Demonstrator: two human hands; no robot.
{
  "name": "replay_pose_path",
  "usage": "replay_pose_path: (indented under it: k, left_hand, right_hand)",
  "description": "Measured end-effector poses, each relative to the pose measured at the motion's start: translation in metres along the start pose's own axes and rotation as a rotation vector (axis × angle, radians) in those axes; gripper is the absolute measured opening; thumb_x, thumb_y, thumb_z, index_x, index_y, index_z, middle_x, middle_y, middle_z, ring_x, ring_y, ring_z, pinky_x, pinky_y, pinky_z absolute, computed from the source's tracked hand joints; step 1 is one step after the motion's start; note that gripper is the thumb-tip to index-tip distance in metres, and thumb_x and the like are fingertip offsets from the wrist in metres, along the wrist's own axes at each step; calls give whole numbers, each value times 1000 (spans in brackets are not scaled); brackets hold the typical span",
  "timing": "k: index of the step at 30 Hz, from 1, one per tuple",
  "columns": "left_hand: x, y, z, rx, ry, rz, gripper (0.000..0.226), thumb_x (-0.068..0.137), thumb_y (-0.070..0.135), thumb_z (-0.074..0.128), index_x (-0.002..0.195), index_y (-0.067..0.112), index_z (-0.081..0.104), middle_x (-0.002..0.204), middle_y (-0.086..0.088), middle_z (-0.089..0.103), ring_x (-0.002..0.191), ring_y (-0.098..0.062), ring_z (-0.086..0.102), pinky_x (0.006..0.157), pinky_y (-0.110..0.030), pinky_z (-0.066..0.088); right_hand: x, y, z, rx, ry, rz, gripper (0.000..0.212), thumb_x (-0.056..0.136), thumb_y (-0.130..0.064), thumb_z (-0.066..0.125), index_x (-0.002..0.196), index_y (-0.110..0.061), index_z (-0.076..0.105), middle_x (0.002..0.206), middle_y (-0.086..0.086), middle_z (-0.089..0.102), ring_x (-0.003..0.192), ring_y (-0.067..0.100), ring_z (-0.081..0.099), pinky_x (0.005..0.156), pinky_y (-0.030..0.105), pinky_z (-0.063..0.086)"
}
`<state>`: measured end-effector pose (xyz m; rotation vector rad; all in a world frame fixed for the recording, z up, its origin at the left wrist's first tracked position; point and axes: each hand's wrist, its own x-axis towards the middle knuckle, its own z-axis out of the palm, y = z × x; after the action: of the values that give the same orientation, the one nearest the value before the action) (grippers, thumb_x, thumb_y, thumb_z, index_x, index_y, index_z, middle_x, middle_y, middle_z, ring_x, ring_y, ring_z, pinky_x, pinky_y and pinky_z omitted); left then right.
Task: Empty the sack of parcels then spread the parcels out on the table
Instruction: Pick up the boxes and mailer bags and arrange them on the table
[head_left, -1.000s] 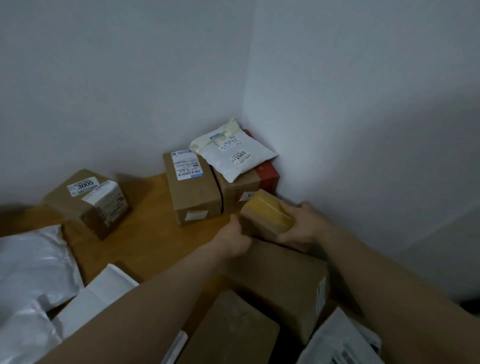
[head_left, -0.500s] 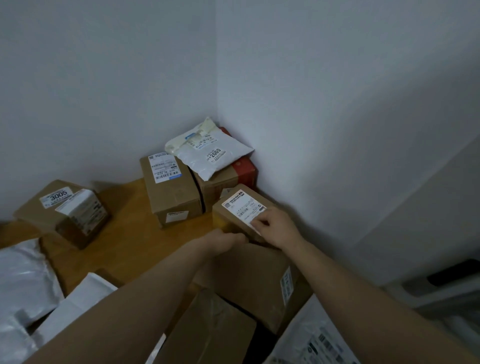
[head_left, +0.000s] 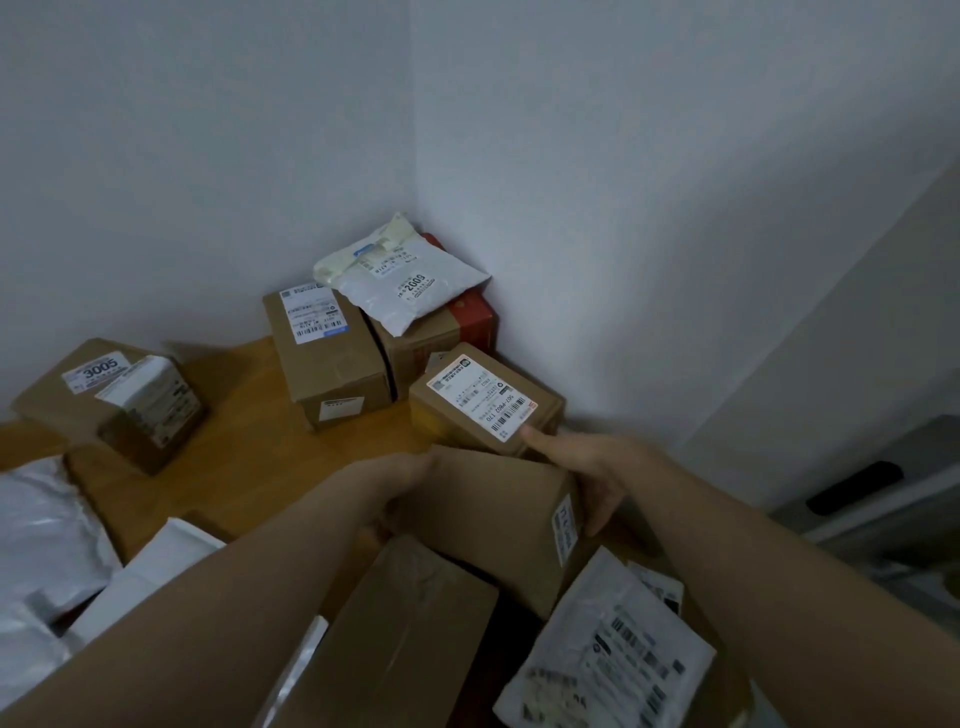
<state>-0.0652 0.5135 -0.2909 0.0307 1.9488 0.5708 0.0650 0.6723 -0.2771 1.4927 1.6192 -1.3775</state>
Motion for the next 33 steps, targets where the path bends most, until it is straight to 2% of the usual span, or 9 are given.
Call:
replay_pose_path:
  k: [7,10,14,17,19,22,26,29,33]
  left_hand:
    - [-12,-10,-24,-210,22,37,83,90,63,42,150,13,14,151,-21,24,133,-47,32,103,-58,37]
    - [-16,-15,-36,-342,71,56,86,88,66,42,150,16,12,153,-20,20,137,-46,24,106,-62,32]
    - [-18,-20,-47,-521,111,51,89,85,70,41,150,16,14,153,-18,22,138,-44,24,107,-63,27]
    - [-21,-25,-54,-664,107,118,90,81,70,48,149,22,16,152,-18,23,136,-45,27,101,-60,35]
    - [-19,-30,-57,-738,81,161,87,78,63,60,145,20,25,141,-17,35,129,-41,37,95,-53,43]
    - [-11,-35,-62,-796,135,173,77,80,45,68,140,13,31,126,-14,45,113,-35,49,87,-46,51]
    - [-6,-37,-62,-676,282,60,107,65,55,77,146,15,19,137,-17,42,119,-38,48,73,-48,52]
    - [-1,-41,-59,-571,194,63,86,75,51,72,140,14,31,127,-17,46,112,-35,49,82,-47,49]
    - [3,-49,-55,-556,92,90,54,85,19,67,131,9,39,93,-12,51,79,-25,53,69,-33,50]
  right_hand:
    - [-28,-18,8,66,-14,-196,75,82,-54,63,141,-20,32,131,17,47,110,35,55,66,42,57]
    - [-41,-32,10,35,-38,-347,63,80,-39,70,132,-16,42,116,12,56,106,27,58,77,36,57]
    - [-53,-46,24,-204,63,-550,72,73,-30,78,136,-17,44,125,3,50,102,19,58,79,29,55]
    - [-50,-44,37,-576,294,-748,101,64,-42,82,146,-21,28,143,1,34,122,19,42,96,32,45]
    - [-46,-36,49,-731,345,-800,104,65,-42,82,147,-20,22,146,3,23,134,22,26,109,40,33]
    - [-38,-25,68,-771,402,-860,102,63,-38,84,142,-21,24,140,2,24,131,20,24,110,40,31]
    - [-30,-13,86,-864,504,-931,96,64,-32,84,140,-21,26,138,2,25,128,19,25,105,38,38]
    - [-20,-3,97,-889,533,-932,89,70,-27,81,141,-21,26,141,3,24,131,20,26,103,35,41]
    - [-10,11,98,-886,467,-930,66,83,-11,67,139,-22,33,146,2,28,133,20,34,105,34,42]
